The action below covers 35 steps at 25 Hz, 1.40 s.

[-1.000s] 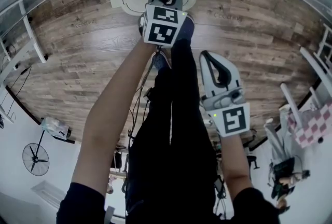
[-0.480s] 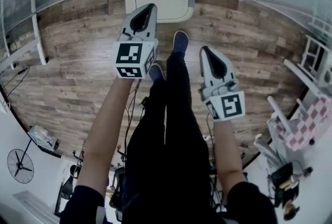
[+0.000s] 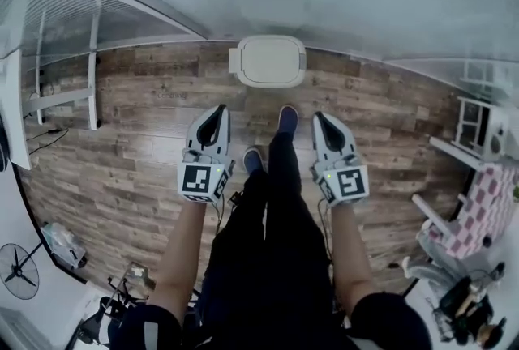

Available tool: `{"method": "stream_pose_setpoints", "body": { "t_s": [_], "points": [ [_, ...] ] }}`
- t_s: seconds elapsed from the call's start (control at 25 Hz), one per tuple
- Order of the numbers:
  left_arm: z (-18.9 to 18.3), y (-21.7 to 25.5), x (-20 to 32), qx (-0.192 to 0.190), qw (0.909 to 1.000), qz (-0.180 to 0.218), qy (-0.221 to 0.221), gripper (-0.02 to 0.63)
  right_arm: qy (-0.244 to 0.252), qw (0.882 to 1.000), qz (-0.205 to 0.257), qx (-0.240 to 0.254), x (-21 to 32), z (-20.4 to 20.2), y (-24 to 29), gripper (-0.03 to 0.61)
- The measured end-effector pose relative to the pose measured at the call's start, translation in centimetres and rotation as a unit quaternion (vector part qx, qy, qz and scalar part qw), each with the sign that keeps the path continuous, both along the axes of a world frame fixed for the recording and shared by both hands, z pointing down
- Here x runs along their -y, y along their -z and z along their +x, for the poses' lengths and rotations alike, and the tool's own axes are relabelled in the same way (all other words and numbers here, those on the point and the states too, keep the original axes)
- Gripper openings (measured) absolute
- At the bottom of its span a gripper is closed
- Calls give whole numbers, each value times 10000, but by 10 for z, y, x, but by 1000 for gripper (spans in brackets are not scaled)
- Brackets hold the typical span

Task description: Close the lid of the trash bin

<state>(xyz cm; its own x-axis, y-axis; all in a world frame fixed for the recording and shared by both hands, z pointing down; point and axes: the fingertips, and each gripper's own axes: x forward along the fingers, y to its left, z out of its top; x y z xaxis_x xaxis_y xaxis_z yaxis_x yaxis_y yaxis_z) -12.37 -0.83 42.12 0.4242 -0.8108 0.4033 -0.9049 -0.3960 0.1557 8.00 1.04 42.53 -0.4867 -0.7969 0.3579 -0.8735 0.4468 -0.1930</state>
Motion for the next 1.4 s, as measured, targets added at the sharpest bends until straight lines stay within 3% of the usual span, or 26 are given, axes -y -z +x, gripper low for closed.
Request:
{"method": "stream_pose_setpoints", "body": {
  "t_s": [0.16, 0.32, 0.6, 0.76, 0.96, 1.16, 1.4],
  "points": [
    [-7, 35, -18, -158, 9996, 227, 79, 8, 69, 9995, 156, -274, -1, -2, 26, 3],
    [-28, 55, -40, -35, 9995, 305, 80, 8, 165, 9991, 339, -186, -10, -17, 58, 3],
    [-47, 107, -70, -93, 9969, 756, 178, 8, 445, 9963, 480, -559, -49, -33, 92, 3],
    [-53, 130, -91, -511, 9932, 1004, 297, 8, 422, 9945, 730, -629, -69, -35, 117, 3],
    [-48, 157, -121, -199, 9920, 1248, 50, 8, 322, 9917, 929, -825, -95, -32, 134, 3],
    [-50, 172, -147, -440, 9894, 1387, -7, 8, 120, 9883, 1325, -748, -123, -39, 164, 3],
    [-59, 187, -160, -328, 9842, 1737, 68, 8, 363, 9814, 1636, -931, -145, -58, 180, 3]
  ]
}}
